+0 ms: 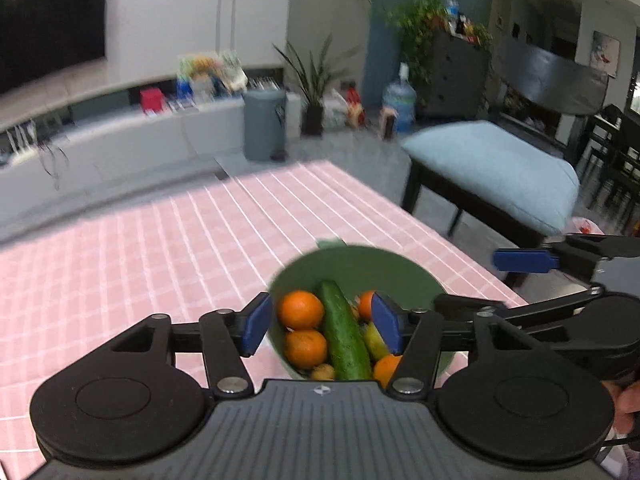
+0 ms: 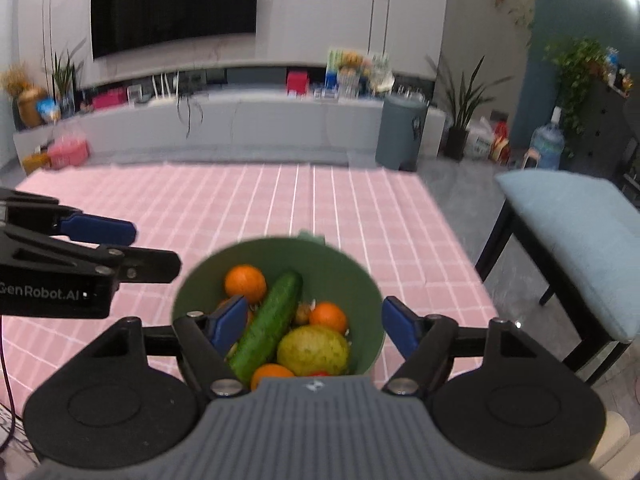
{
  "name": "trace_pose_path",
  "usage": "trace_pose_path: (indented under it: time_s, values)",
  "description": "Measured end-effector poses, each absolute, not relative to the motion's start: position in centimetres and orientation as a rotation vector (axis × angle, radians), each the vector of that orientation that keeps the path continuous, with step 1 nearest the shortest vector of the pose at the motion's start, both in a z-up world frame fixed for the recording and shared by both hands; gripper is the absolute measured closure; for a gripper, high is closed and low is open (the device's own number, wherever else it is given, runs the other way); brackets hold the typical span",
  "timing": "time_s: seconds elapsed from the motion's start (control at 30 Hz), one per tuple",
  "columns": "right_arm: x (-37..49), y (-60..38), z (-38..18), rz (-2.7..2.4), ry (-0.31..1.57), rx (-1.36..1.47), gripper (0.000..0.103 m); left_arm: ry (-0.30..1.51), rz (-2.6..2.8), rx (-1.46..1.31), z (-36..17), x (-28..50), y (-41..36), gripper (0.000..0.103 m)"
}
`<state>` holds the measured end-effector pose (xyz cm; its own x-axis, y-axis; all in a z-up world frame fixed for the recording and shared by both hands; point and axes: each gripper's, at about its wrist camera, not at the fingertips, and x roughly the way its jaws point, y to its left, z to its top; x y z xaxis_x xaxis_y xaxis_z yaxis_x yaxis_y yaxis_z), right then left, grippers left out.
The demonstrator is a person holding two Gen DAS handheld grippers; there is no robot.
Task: Organize fruits
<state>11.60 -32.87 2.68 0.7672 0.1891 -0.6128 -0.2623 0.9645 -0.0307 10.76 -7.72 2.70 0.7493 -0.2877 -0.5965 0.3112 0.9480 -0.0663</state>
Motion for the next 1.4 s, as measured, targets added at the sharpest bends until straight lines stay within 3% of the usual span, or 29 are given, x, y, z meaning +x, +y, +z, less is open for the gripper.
trace_pose_path:
  time_s: [0.3,0.67,1.4]
  values:
    - [6.1,-33.0,5.4,0.273,0.493,-0.041,0.01,0.489,-0.197,0.123,4.8,6.5,-6.9,0.015]
    - [2.6,-32.2,4.2,0.28,0.422,0.021,0.005,0.485,-0.079,0.121,3.5,3.7,-5.9,0.014]
    - [3.7,-32.1,-1.7,0.279,0.611,0.029,0.005,0.674,-0.082,0.105,-2.8,3.8,-7.4,0.014]
